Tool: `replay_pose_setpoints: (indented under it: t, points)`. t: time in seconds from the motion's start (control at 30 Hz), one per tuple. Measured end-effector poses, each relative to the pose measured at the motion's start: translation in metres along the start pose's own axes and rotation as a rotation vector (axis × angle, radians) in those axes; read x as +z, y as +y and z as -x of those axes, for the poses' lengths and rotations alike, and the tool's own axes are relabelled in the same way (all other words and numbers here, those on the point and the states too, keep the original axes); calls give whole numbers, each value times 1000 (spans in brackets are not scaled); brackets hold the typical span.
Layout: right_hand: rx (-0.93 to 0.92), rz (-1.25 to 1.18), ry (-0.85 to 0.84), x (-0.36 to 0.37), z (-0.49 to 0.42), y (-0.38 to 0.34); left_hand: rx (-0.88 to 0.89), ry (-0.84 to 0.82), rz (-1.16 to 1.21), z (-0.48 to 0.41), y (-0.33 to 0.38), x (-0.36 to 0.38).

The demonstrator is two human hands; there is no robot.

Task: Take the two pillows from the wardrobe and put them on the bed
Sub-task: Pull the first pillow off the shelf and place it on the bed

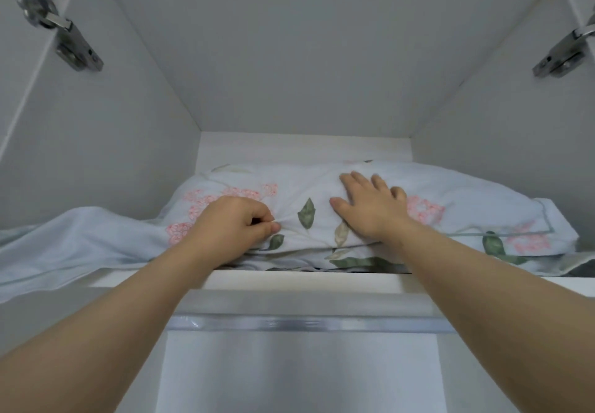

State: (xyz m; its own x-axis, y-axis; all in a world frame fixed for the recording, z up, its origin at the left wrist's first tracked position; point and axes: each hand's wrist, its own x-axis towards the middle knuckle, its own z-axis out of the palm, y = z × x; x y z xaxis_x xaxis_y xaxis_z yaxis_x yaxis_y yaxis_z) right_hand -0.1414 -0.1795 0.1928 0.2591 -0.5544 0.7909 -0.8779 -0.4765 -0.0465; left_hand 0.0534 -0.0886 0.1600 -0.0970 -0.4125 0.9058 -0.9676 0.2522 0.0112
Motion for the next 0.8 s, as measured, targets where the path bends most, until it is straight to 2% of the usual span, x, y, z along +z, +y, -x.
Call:
replay_pose_setpoints:
  t: [0.07,0.2,0.33,0.4,0.5,0.57,0.7,0.73,0.8]
  points:
    - [-17,9,-6,10,-3,5,-2,-8,-6,-1,0,1]
    - [-71,100,210,12,-3,5,38,4,-40,-3,-1,4]
    - [-79,-24,334,12,2,9,100,68,-54,-5,-7,4]
    - [-62,-108,349,9,7,11,144,148,-106,-9,-9,4]
    - [-67,-166,322,5,14,11,36,211,-225,-19,0,4]
    - [-91,-209,311,1,17,9,-43,163,-313,-29,10,7]
    - [-143,-219,352,-4,21,7,-119,-73,-404,-48,17,19]
    - [-160,-204,356,-4,21,6,-115,-91,-405,-49,16,23]
    - [-197,-180,350,-3,20,5,-84,-20,-408,-49,15,31]
